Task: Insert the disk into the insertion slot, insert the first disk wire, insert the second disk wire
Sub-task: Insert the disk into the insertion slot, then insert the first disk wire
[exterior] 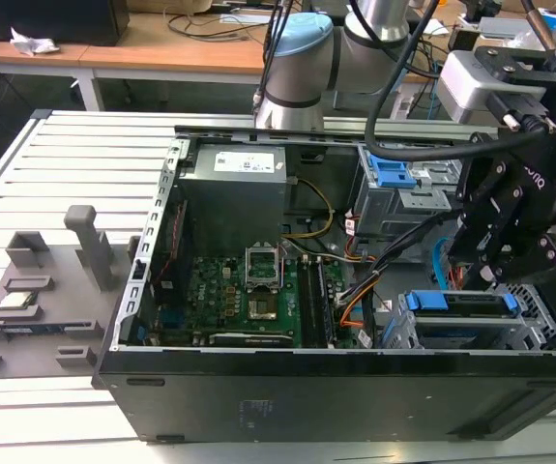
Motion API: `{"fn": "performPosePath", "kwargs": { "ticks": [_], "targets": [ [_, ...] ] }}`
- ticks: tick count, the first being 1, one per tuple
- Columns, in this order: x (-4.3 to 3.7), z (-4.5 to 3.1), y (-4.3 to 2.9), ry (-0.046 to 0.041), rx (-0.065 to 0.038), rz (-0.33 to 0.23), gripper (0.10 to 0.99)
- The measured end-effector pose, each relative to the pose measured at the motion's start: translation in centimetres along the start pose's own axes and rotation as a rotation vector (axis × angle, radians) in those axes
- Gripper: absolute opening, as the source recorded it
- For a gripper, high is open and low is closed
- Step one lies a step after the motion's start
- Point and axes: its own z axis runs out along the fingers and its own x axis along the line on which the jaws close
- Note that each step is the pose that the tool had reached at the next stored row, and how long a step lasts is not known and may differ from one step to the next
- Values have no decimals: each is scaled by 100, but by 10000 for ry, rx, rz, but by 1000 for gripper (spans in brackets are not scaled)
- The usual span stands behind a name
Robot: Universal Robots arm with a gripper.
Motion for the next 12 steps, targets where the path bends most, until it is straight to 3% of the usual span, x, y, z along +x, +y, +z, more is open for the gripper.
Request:
{"fn": "performPosePath", "kwargs": {
  "ticks": [1, 2, 5, 6, 7, 12],
  "targets": [
    [0, 0, 0, 0, 0, 0, 357],
    [0, 0, 0, 0, 0, 0, 357],
    [0, 1, 0, 0, 0, 0, 176],
    [0, 1, 0, 0, 0, 0, 176],
    [0, 1, 0, 0, 0, 0, 106],
    [0, 2, 0, -1, 0, 0, 106]
  ]
}}
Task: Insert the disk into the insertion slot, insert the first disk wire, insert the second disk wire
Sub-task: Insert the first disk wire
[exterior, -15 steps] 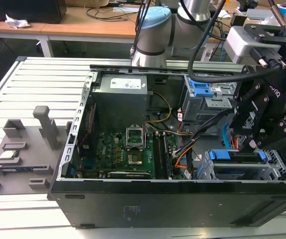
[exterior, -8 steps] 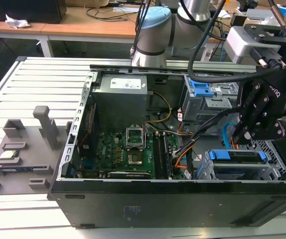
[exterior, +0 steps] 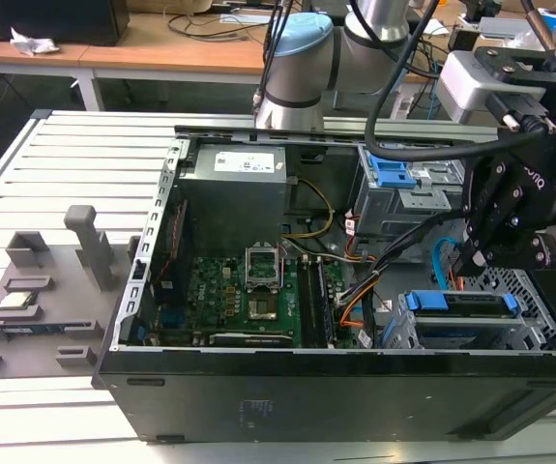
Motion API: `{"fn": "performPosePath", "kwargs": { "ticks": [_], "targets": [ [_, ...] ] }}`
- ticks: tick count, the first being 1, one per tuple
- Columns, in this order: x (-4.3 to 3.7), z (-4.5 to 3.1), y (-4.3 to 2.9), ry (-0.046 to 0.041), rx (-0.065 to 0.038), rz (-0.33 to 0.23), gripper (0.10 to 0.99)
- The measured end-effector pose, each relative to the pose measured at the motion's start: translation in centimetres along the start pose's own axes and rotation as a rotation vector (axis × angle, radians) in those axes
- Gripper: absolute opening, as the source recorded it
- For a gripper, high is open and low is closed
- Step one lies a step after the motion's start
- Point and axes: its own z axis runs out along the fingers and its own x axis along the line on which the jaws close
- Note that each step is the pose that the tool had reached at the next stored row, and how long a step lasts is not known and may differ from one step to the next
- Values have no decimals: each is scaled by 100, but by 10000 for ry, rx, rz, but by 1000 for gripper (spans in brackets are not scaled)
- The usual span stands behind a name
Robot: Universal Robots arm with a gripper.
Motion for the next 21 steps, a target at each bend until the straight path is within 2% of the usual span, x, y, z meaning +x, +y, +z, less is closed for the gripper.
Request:
{"fn": "performPosePath", "kwargs": {
  "ticks": [2, 6, 12, 14, 16, 18, 19, 21],
  "targets": [
    [0, 1, -13, -3, 0, 1, 106],
    [-14, -4, -202, 1, -1, -1, 106],
    [-56, 2, -334, 1, -2, 0, 106],
    [-146, 24, -381, 3, -3, -1, 106],
    [-184, 32, -395, 4, -2, 0, 106],
    [-266, 51, -434, 8, -2, 1, 106],
    [-342, 90, -467, 30, -2, 2, 106],
    [-435, 167, -486, 109, -2, 6, 106]
  ]
}}
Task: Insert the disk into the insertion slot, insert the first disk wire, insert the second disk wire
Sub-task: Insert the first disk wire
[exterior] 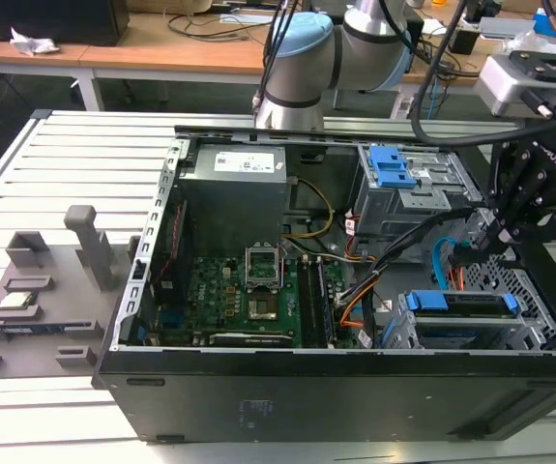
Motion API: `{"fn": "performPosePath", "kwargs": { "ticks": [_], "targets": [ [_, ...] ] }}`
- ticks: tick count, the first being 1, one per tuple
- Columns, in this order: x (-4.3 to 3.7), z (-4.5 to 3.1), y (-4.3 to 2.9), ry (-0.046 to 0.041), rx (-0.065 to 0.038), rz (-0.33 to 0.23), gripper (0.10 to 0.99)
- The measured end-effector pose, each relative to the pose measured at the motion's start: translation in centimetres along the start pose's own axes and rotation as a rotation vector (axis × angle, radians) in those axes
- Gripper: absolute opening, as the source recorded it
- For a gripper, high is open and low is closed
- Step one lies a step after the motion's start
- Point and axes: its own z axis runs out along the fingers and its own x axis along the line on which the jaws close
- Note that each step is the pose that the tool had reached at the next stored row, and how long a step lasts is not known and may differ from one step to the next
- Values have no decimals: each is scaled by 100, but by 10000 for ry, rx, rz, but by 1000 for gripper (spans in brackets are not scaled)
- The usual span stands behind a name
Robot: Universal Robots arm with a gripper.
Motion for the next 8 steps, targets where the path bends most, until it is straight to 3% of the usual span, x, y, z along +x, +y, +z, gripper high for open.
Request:
{"fn": "performPosePath", "kwargs": {
  "ticks": [3, 8],
  "targets": [
    [-38, 43, -1, 32, 1, 0, 106],
    [-42, 48, -2, 42, 2, 0, 114]
  ]
}}
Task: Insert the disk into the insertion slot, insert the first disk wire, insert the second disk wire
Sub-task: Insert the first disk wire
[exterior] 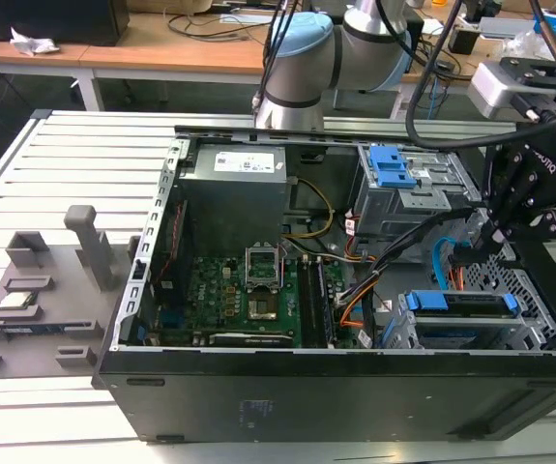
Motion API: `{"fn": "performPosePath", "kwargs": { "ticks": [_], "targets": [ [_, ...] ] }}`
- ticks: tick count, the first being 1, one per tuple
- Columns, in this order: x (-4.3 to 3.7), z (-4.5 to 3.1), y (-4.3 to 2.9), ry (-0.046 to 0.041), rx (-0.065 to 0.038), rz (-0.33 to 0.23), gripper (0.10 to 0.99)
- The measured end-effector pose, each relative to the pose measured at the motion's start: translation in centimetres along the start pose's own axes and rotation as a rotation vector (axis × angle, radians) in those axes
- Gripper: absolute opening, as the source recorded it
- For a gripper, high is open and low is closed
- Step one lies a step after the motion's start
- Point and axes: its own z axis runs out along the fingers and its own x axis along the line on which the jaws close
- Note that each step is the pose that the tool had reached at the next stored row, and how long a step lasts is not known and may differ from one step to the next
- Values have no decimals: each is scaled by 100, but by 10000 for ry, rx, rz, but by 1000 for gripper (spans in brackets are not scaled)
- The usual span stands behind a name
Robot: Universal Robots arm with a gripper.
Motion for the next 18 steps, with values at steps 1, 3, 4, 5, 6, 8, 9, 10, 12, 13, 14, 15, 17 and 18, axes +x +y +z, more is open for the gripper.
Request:
{"fn": "performPosePath", "kwargs": {
  "ticks": [1, 3, 4, 5, 6, 8, 9, 10, 12, 13, 14, 15, 17, 18],
  "targets": [
    [0, 0, 0, 1, 0, 0, 169],
    [0, 0, 0, 2, 0, 0, 235],
    [0, 0, 0, 2, 0, 0, 235],
    [-5, 15, 7, 53, 2, 1, 302],
    [-11, 33, 12, 107, 4, 4, 302],
    [-20, 71, 15, 197, 7, 7, 302],
    [-27, 102, 15, 229, 7, 9, 302],
    [-28, 115, 14, 233, 8, 9, 302],
    [-28, 115, 14, 235, 8, 9, 302],
    [-28, 116, 14, 234, 8, 9, 302],
    [-28, 116, 14, 234, 8, 10, 302],
    [-28, 116, 14, 234, 8, 10, 302],
    [-28, 116, 14, 234, 8, 10, 165],
    [-28, 116, 14, 234, 7, 10, 165]
  ]
}}
